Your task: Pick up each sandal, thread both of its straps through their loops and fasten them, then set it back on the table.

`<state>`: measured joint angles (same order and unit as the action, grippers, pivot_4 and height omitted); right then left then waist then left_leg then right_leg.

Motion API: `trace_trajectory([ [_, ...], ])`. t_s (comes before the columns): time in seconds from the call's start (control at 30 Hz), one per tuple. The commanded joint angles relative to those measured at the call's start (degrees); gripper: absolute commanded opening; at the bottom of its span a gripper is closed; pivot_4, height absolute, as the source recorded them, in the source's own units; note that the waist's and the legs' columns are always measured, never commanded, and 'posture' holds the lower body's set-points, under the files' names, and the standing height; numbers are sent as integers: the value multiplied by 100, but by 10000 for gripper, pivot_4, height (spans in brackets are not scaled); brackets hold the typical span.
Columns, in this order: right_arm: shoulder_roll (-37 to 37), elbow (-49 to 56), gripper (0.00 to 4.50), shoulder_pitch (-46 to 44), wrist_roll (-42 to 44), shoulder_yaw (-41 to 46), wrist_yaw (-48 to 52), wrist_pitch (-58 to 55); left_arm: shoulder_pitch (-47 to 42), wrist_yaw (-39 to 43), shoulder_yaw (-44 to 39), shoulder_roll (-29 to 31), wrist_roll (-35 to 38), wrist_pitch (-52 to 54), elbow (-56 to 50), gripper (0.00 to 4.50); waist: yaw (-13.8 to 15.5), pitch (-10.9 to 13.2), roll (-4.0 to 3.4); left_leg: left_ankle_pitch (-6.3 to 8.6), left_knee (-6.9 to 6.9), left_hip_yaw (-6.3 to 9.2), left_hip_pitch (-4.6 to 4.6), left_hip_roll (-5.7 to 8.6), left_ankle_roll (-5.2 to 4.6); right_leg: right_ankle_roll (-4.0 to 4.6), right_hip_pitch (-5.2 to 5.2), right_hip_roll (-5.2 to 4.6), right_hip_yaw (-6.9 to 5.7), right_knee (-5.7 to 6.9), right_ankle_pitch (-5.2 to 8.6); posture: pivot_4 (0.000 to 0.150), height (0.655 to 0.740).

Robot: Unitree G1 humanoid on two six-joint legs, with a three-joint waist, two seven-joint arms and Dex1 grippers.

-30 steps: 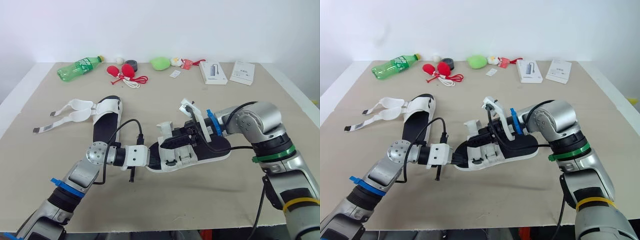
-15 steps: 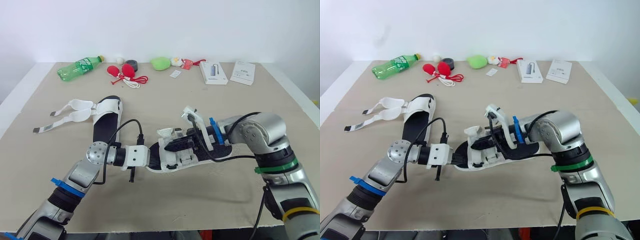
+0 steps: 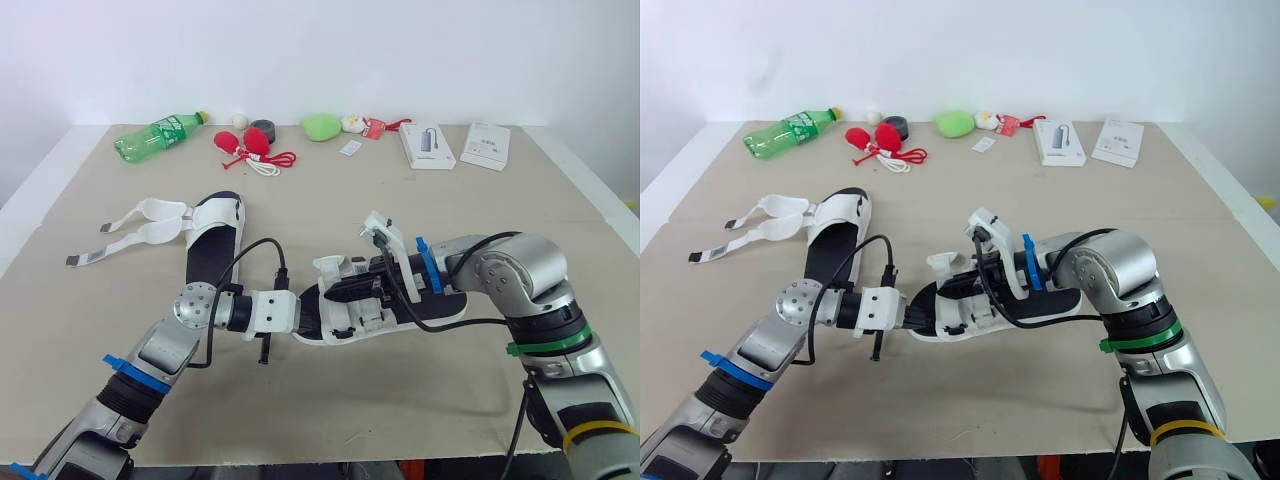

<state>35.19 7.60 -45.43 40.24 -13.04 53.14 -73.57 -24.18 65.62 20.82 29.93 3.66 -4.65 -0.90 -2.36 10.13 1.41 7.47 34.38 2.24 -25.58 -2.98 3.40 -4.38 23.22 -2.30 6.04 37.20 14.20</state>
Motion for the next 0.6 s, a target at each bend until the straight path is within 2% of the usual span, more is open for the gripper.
trace_trajectory([
  [0.03, -32, 49, 542, -89, 104, 168, 17, -28, 75, 41, 256, 10, -232, 95, 213, 0, 0, 0, 0, 0, 0, 0, 0, 0, 0, 0, 0, 0, 0, 0, 0, 1500, 7400],
  [0.07, -31, 47, 542, -92, 117, 176, 26, -40, 75, 41, 256, 12, -232, 95, 213, 0, 0, 0, 0, 0, 0, 0, 0, 0, 0, 0, 0, 0, 0, 0, 0, 1500, 7400],
  [0.13, -25, 46, 7034, -101, 208, 221, 69, -155, 76, 38, 258, 12, -236, 93, 213, 0, 0, 0, 0, 0, 0, 0, 0, 0, 0, 0, 0, 0, 0, 0, 0, 1500, 7400],
  [0.2, 16, 112, 10395, -82, 220, 211, 134, -127, 75, 36, 261, 9, -236, 92, 212, 0, 0, 0, 0, 0, 0, 0, 0, 0, 0, 0, 0, 0, 0, 0, 0, 1500, 7400],
  [0.3, 81, 244, 24275, -61, 324, 251, 230, -181, 77, 40, 267, 9, -234, 82, 213, 0, 0, 0, 0, 0, 0, 0, 0, 0, 0, 0, 0, 0, 0, 0, 0, 1500, 7400],
  [0.57, 229, 297, 24275, 26, 525, 333, 254, -354, 43, 43, 295, -10, -246, 60, 255, 0, 1, 0, 0, 0, 1, 0, 0, 0, 0, 1, 0, -1, 0, 0, -1, 1500, 7400],
  [0.6, 229, 288, 17246, 38, 536, 341, 235, -360, 39, 44, 297, -12, -247, 59, 259, 0, 1, 0, 0, 0, 1, 0, 0, 0, 0, 1, 0, -1, 0, 0, -1, 1500, 7400],
])
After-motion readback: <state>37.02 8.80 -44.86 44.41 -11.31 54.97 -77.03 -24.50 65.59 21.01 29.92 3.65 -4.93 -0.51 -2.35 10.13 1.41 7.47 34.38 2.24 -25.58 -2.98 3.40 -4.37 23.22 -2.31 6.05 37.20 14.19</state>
